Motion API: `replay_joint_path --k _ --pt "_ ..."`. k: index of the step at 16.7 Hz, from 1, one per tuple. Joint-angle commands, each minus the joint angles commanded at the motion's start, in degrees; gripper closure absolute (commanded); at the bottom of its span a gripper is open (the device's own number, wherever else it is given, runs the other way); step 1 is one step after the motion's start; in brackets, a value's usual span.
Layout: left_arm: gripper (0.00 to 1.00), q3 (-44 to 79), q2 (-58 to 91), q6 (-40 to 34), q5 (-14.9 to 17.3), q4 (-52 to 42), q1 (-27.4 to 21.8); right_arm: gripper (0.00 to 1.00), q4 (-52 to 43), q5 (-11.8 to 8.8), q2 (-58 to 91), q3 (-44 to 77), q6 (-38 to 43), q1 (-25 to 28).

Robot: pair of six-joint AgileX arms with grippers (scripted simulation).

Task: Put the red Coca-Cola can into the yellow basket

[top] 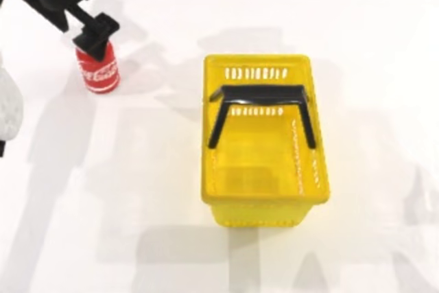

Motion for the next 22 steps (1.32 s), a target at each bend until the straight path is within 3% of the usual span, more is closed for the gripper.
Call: replay_joint_path --k 5,13,19,22 --pt "0.00 -1.0 -0.2 0.0 0.0 0.9 0.2 0.00 0.0 0.0 0.0 0.0 0.0 0.0" --pt "0.00 -22.3 -6.2 -0.3 -0.1 15.6 -0.2 0.00 0.0 0.0 0.0 0.0 0.0 0.0" --pt "0.00 -25.6 -7.1 -0.3 -0.1 18.5 -0.3 0.00 0.0 0.0 0.0 0.0 0.0 0.0" --pt "0.23 -25.6 -7.1 -0.3 -0.1 18.5 -0.3 0.00 0.0 0.0 0.0 0.0 0.0 0.0"
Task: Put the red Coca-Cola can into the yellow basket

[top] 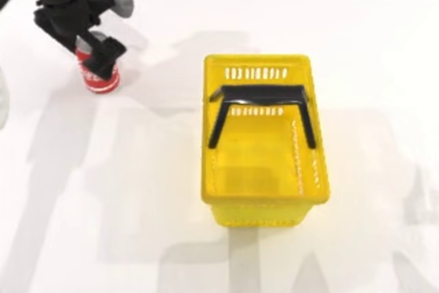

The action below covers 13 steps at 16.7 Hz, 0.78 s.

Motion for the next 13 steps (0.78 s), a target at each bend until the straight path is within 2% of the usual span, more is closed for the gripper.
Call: replay_joint_path --k 10,13 --pt "0.98 0.0 0.0 0.0 0.0 0.0 0.0 0.00 0.0 0.0 0.0 0.0 0.0 0.0" --pt "1.00 0.0 0.0 0.0 0.0 0.0 0.0 0.00 0.0 0.0 0.0 0.0 0.0 0.0"
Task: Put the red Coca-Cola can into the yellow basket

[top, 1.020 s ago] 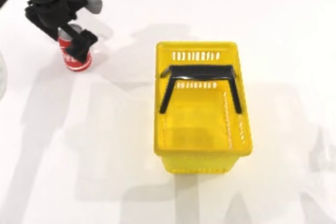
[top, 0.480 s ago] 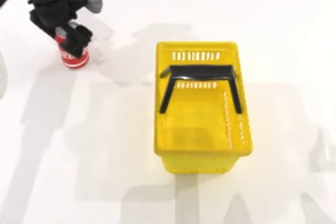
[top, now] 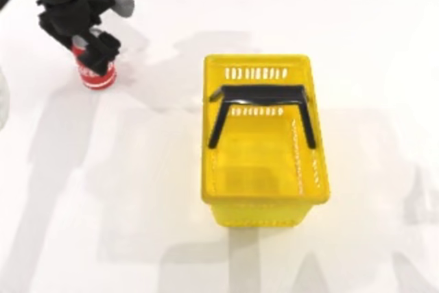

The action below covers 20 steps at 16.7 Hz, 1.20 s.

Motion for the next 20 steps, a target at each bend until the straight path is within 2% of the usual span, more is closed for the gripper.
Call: replay_joint_path --k 7,10,12,15,20 --pt "1.00 0.0 0.0 0.1 0.0 0.0 0.2 0.00 0.0 0.0 0.0 0.0 0.0 0.0" --pt "1.00 -1.4 -0.8 -1.0 1.9 3.3 0.3 0.00 0.0 0.0 0.0 0.0 0.0 0.0" --pt "1.00 -3.7 -2.0 -2.8 4.7 8.6 0.5 0.00 0.0 0.0 0.0 0.0 0.0 0.0" --pt "1.00 -8.8 -4.9 -6.9 11.0 21.1 0.9 0.00 0.0 0.0 0.0 0.0 0.0 0.0" --pt "1.00 -20.8 -12.0 -15.6 24.8 50.9 1.0 0.00 0.0 0.0 0.0 0.0 0.0 0.0"
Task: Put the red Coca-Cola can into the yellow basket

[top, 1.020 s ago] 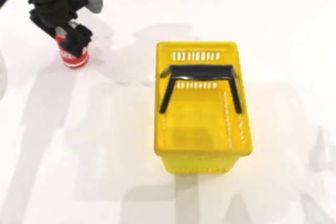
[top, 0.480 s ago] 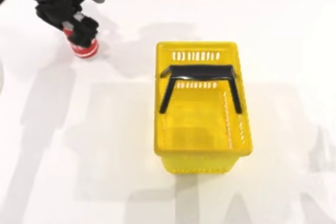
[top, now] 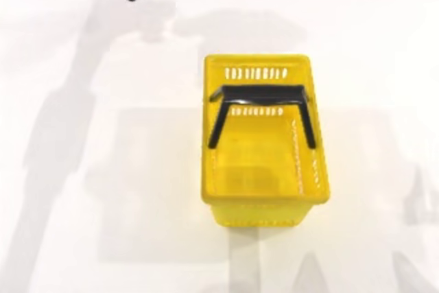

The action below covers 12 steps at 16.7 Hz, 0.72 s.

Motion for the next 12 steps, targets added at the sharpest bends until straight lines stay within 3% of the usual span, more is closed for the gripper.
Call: replay_joint_path --k 6,12 --pt "1.00 -16.1 -9.9 -9.6 18.2 34.1 -2.2 0.00 0.0 0.0 0.0 0.0 0.0 0.0" --pt "1.00 -31.0 -16.9 -16.5 33.4 55.8 -6.6 0.00 0.0 0.0 0.0 0.0 0.0 0.0"
